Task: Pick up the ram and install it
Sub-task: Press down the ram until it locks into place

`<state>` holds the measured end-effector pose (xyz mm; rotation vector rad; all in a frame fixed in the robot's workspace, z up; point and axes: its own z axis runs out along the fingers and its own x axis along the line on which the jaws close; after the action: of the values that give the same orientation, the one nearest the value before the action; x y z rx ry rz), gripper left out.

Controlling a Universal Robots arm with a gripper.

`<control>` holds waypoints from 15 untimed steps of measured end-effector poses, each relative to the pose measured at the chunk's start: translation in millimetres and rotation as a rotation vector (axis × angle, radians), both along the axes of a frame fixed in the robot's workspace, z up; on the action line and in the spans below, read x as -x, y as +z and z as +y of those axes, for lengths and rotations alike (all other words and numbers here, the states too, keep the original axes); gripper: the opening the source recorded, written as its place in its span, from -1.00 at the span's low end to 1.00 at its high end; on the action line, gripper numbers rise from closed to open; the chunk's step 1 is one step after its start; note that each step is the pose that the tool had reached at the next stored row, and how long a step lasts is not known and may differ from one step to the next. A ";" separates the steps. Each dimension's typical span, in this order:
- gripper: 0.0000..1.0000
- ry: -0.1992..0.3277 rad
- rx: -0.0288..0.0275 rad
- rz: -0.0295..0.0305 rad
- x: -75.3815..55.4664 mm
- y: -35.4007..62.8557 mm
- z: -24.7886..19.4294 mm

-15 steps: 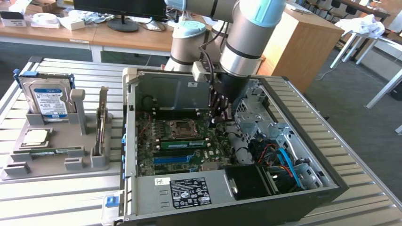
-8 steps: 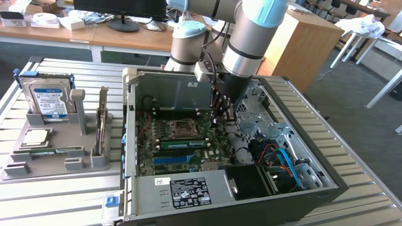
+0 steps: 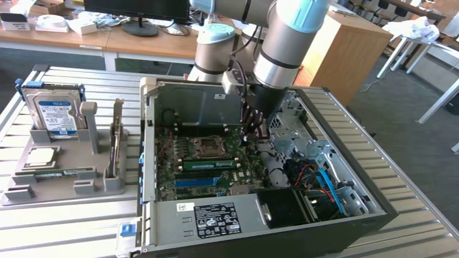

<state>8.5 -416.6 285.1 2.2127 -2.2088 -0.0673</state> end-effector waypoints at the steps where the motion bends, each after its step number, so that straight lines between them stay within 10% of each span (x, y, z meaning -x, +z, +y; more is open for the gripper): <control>1: -0.80 0.000 -0.0001 0.0000 0.0 -0.9 0.0; 15: -0.80 0.000 -0.0007 0.0000 -0.1 -13.9 0.0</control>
<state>8.7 -416.6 271.2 2.2132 -2.2090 -0.0681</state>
